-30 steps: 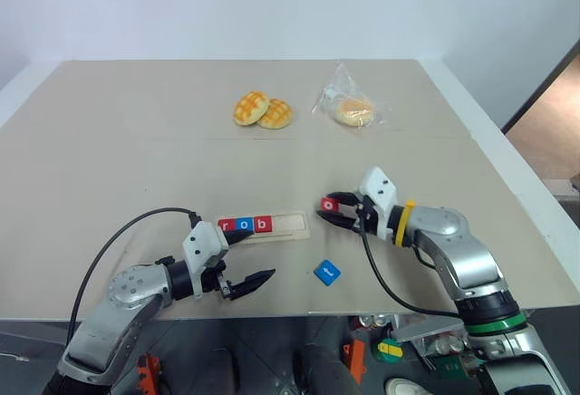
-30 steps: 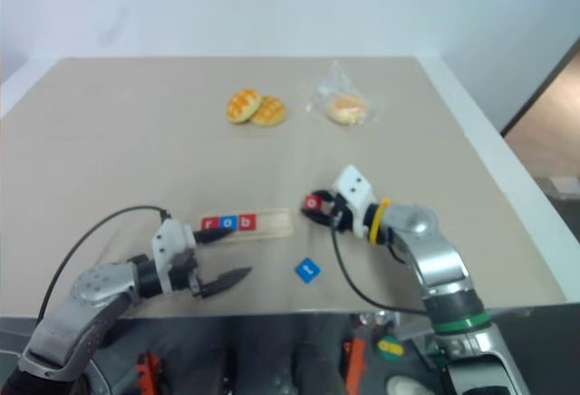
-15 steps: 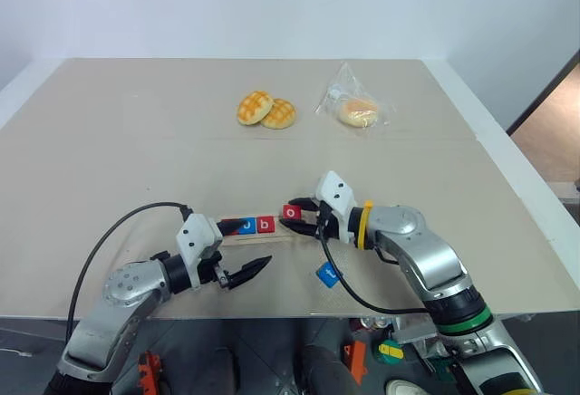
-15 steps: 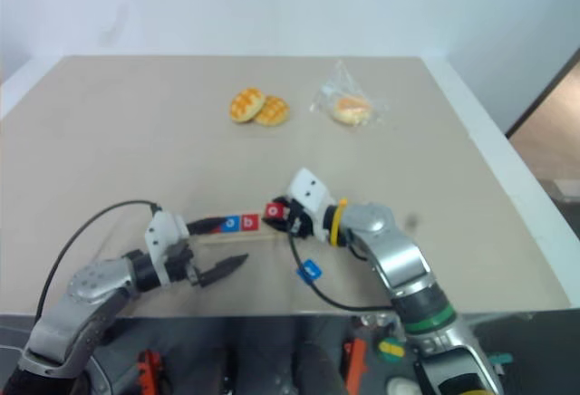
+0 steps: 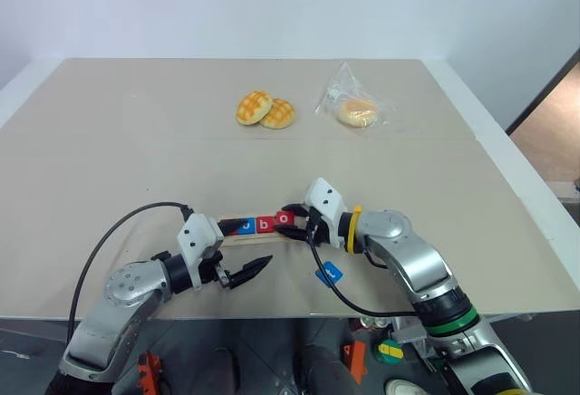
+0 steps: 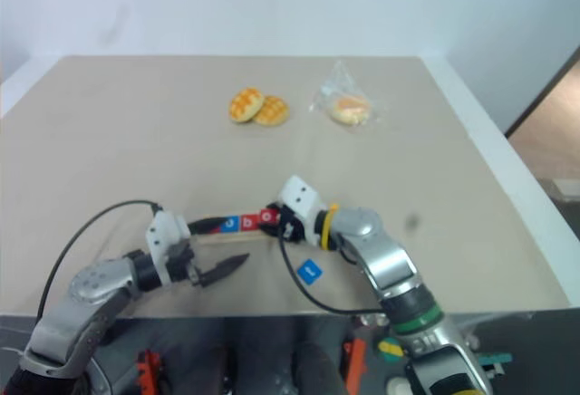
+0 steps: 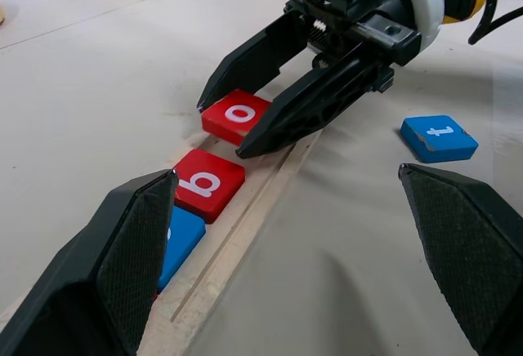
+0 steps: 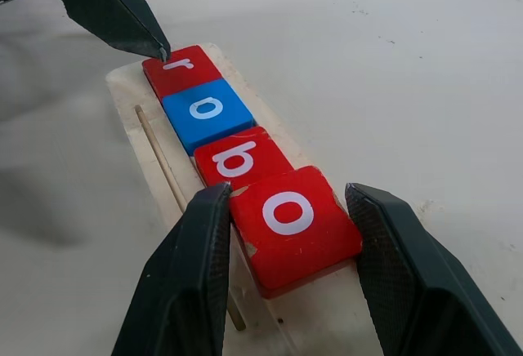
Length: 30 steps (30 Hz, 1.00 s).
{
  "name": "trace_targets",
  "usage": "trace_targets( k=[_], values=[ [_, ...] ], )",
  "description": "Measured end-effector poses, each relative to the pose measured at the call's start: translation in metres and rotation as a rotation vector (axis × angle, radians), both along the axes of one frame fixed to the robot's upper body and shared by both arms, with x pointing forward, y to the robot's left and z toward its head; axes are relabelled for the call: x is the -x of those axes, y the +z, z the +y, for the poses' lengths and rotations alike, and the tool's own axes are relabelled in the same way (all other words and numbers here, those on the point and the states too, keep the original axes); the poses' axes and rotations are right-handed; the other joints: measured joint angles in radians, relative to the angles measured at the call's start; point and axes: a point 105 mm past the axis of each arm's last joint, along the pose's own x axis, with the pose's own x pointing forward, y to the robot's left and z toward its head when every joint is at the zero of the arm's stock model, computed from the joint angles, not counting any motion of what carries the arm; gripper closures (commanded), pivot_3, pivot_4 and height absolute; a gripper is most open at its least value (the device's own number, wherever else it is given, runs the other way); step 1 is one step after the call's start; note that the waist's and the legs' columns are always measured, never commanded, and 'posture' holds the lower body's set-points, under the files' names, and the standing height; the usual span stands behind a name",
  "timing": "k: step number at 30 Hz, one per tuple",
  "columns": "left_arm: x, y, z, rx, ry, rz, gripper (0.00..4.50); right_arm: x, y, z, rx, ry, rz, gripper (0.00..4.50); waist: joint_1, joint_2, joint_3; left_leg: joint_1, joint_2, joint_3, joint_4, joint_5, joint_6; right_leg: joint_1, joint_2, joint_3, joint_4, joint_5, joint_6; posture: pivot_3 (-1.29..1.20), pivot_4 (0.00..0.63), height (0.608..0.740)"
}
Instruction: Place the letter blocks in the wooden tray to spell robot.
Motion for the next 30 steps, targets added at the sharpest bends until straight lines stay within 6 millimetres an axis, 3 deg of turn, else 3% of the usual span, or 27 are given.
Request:
trace_targets(
  k=[20,22,27,30],
  values=[
    [0.0005,-0.0004,-0.0008,-0.017,0.008,-0.005,0.00,-0.0007,-0.0064,0.0010,0.007,0.007,0.004,2.86,0.000,0.000,0.000,0.000,0.000,0.000,0.000,0.000,0.000,0.000,0.000,0.000,0.000,0.000,0.000,0.00,0.150,0.740],
    [0.0011,-0.0003,-0.0015,-0.018,0.005,-0.003,0.00,-0.0005,-0.0063,0.0016,0.005,0.008,0.004,1.83,0.000,0.000,0.000,0.000,0.000,0.000,0.000,0.000,0.000,0.000,0.000,0.000,0.000,0.000,0.000,0.00,0.150,0.740],
    [0.0019,-0.0013,-0.0025,-0.019,0.001,0.001,0.00,-0.0003,-0.0071,0.0033,-0.001,0.013,0.011,0.14,0.000,0.000,0.000,0.000,0.000,0.000,0.000,0.000,0.000,0.000,0.000,0.000,0.000,0.000,0.000,0.00,0.150,0.740],
    [0.0022,-0.0021,-0.0023,-0.020,0.002,0.005,0.00,-0.0003,-0.0067,0.0046,-0.003,0.021,0.013,0.02,0.000,0.000,0.000,0.000,0.000,0.000,0.000,0.000,0.000,0.000,0.000,0.000,0.000,0.000,0.000,0.00,0.150,0.740]
  ],
)
